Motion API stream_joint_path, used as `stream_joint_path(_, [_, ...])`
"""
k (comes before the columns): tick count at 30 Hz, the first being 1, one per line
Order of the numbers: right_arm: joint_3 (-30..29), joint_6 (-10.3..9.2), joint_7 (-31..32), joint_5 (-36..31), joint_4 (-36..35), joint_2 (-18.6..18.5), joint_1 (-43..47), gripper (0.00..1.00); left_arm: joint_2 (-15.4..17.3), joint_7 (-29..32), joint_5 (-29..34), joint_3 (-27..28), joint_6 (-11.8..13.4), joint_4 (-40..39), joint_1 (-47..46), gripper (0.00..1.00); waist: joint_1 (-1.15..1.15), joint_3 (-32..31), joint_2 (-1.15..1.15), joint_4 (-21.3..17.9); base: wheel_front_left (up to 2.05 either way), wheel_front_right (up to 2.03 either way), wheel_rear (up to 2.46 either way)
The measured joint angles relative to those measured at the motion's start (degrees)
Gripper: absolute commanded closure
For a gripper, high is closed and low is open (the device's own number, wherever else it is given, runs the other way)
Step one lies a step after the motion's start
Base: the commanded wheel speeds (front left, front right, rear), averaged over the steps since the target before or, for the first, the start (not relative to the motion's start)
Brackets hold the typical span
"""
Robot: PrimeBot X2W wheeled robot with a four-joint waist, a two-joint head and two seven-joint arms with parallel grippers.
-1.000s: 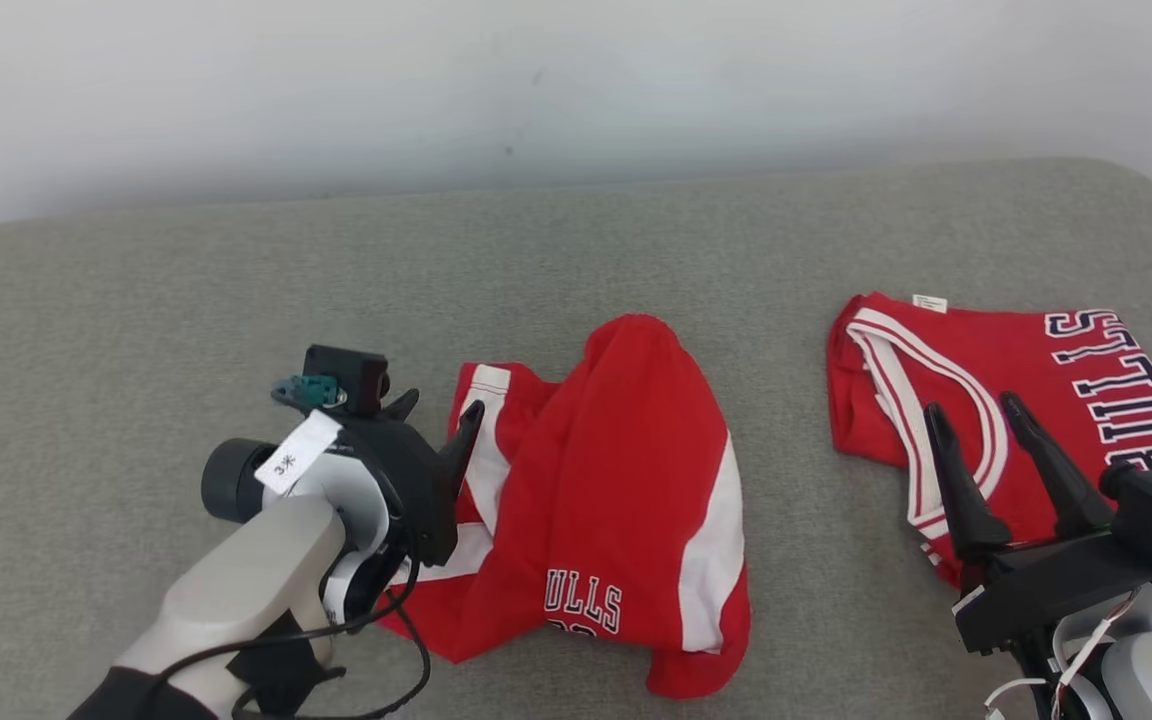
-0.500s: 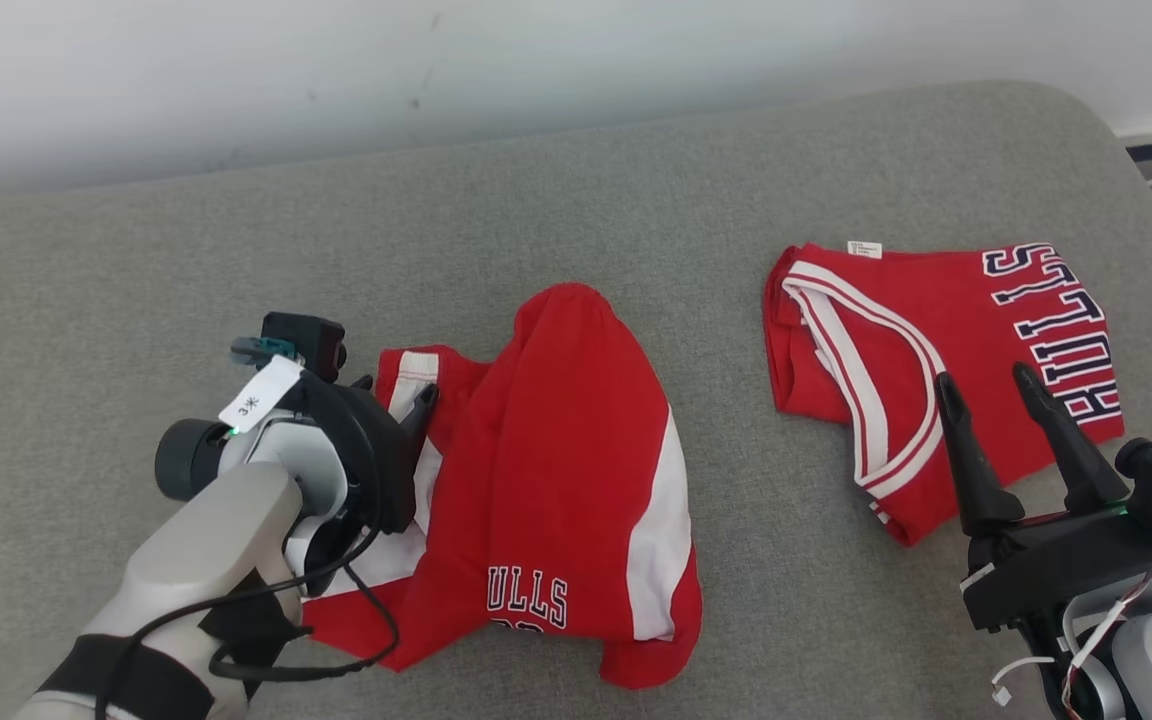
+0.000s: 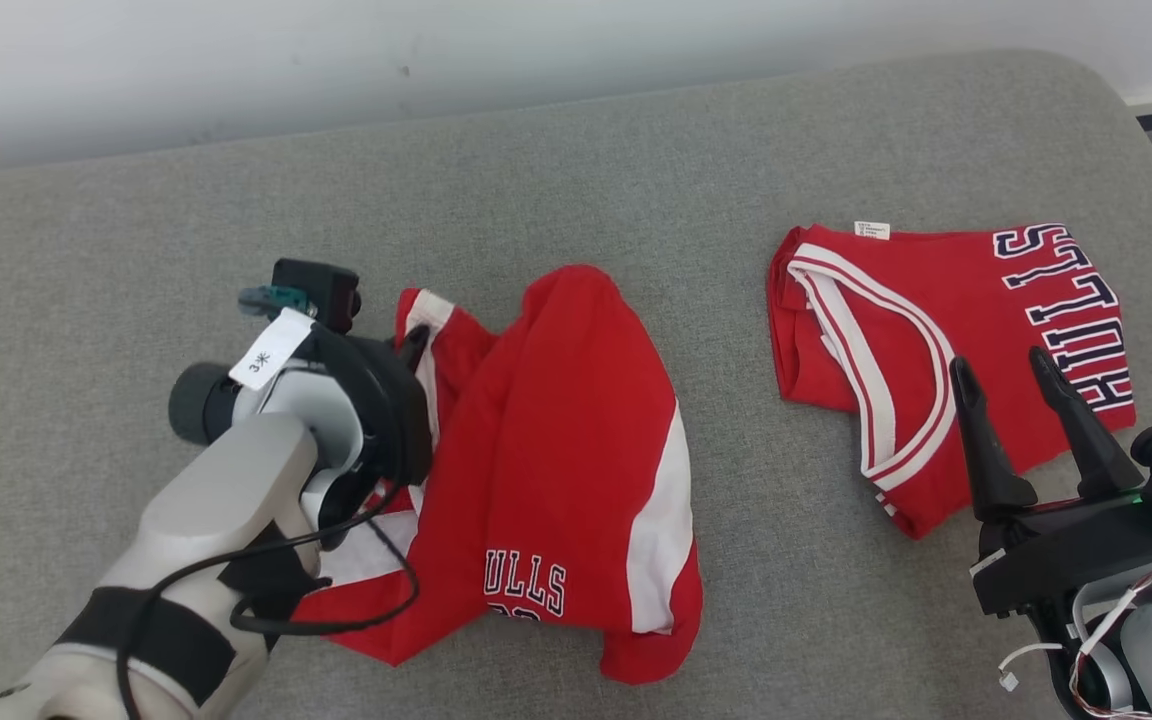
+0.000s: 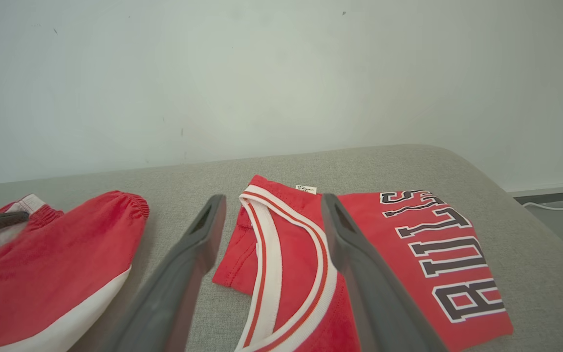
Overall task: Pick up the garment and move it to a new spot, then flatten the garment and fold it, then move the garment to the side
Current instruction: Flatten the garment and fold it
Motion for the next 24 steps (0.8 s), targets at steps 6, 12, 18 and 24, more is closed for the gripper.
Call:
stream_joint_path(6, [0.5,0.0,-0.4,0.0,1.2,0.4,-0.3,0.0,-3.1,-3.7,1.8,-0.8,-1.0,-1.5,-2.6,1.0,0.0,-1.0,0.0,0.4,0.0,0.0,0.0])
stream_joint_path(12, [0.9,0.09,-0.5,0.0,2.0,0.6,-0.2,0.0,-5.9,-7.5,3.7,-3.2,-1.5,-6.3,-3.1,1.0,0.0,-2.1,0.0,0.3,0.0,0.0,0.0])
stream_joint_path(18, [0.8,0.1,-1.0,0.0,2.3,0.6,0.3,0.0,-6.4,-9.8,6.4,-7.9,-2.0,-12.6,0.2,1.0,-0.01,-3.0,0.0,0.1,0.0,0.0,0.0])
stream_joint_path(24, [1.1,0.18,-1.2,0.0,2.4,0.8,0.7,0.0,-5.6,-9.9,6.3,-12.5,-2.4,-20.5,5.6,1.0,-0.01,-3.3,0.0,-0.2,0.0,0.0,0.0])
